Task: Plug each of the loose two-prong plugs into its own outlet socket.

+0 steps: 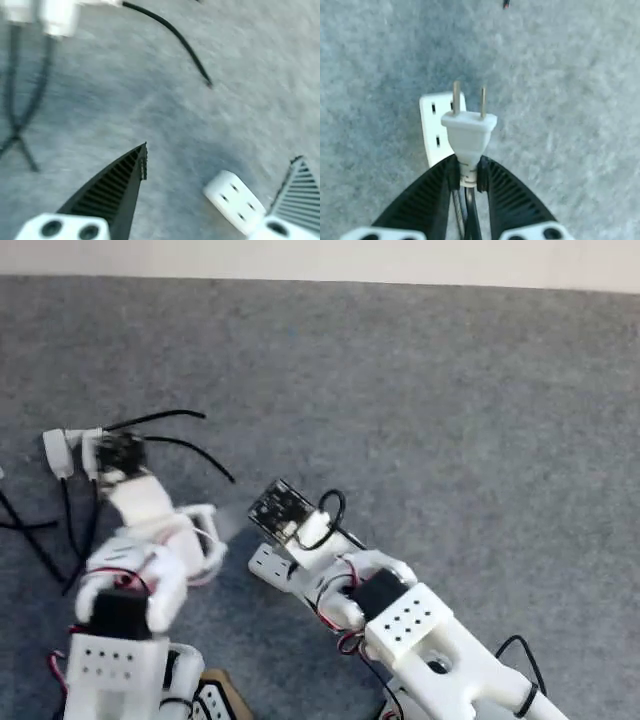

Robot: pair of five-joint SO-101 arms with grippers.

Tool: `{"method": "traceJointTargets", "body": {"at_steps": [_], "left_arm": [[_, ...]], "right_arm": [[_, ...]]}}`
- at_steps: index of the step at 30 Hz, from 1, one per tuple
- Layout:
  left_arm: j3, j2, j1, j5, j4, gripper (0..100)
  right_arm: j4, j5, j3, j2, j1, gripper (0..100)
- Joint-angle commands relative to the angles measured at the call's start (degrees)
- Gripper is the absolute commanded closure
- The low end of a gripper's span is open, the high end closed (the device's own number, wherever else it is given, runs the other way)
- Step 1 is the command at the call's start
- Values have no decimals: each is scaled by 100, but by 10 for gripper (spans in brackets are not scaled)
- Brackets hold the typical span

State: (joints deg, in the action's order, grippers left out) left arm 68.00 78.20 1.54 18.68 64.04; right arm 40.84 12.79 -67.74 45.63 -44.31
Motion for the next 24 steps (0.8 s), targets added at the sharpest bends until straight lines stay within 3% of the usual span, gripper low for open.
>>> {"method": "traceJointTargets", "body": {"at_steps": [1,9,24], "left_arm": [[163,453,418,-132,-70,585],[778,1499,470,-255,176,588],[1297,1780,505,-246,123,589]], "right_arm": [[-224,-185,31,40,-40,994],[-215,-193,435,-409,-57,994],[1604,-149,2360,-409,-505,994]]}}
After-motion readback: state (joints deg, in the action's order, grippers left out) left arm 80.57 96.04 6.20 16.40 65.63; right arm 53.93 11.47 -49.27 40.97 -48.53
